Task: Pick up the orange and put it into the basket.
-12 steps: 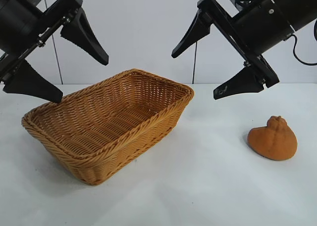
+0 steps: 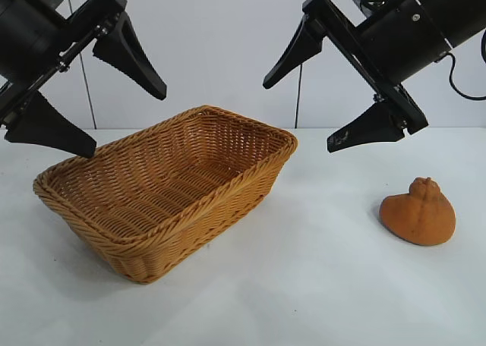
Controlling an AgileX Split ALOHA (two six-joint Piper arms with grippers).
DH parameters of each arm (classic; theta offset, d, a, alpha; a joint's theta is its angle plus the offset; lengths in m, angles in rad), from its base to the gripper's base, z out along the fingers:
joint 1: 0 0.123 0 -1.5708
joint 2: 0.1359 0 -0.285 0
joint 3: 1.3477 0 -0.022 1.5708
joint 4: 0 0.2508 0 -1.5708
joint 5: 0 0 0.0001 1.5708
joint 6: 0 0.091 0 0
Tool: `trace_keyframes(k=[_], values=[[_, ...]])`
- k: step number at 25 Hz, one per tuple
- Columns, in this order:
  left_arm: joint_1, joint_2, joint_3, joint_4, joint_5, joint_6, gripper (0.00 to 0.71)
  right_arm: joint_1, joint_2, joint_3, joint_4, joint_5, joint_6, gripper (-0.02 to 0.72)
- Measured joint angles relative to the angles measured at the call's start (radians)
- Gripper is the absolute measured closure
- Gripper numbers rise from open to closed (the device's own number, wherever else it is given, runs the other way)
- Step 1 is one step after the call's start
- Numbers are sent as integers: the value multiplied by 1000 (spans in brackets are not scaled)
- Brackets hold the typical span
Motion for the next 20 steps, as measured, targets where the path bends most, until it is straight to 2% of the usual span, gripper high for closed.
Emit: trace_keyframes(k=[15, 20], values=[[0, 0, 0, 0, -20, 0, 37, 0, 0, 0, 0, -1, 0, 10], [24, -4, 0, 1, -17, -12, 37, 0, 0, 0, 0, -1, 0, 10]])
